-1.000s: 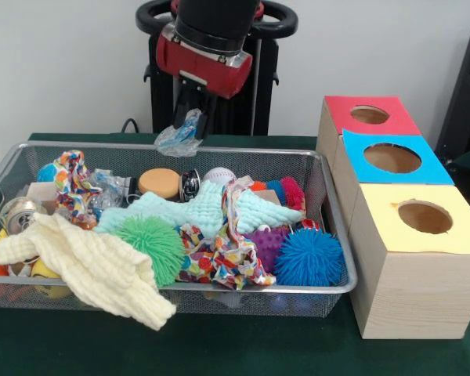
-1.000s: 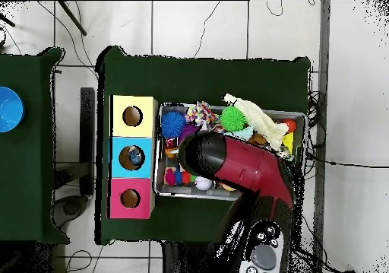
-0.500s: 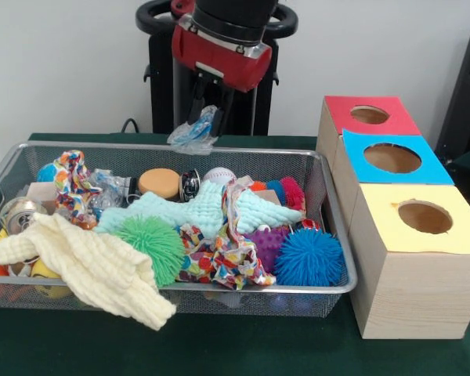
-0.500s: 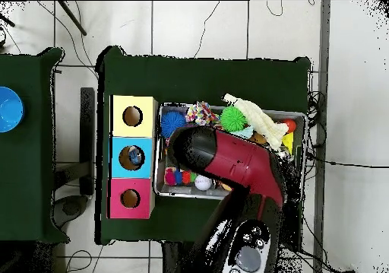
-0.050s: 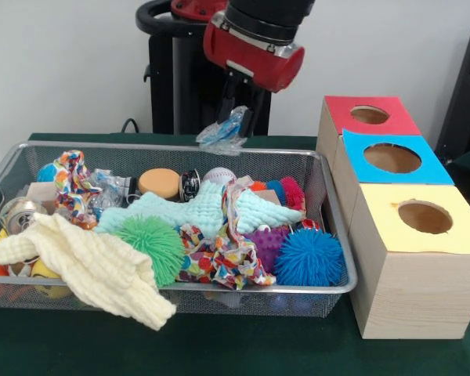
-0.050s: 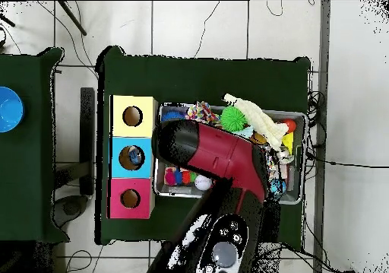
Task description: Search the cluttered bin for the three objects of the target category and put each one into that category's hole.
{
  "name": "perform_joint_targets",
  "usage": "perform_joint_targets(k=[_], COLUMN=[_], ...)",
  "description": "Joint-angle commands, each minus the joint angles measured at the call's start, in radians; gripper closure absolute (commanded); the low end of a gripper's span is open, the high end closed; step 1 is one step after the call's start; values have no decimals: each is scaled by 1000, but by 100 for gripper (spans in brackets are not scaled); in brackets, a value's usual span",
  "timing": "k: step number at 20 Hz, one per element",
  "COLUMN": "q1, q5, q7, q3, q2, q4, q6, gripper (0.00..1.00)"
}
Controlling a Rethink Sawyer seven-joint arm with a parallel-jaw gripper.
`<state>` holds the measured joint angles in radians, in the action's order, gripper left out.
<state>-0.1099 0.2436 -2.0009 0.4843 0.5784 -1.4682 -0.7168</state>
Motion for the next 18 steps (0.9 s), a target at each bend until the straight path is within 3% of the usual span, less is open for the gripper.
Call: perform_joint_targets(k=[1, 18], q1=[-24, -106], q5=[70, 119], q7=[-338, -480], q3=[-35, -19], q2=[-57, -59], q4=[22, 10], q6=[-98, -137], gripper=[100, 100])
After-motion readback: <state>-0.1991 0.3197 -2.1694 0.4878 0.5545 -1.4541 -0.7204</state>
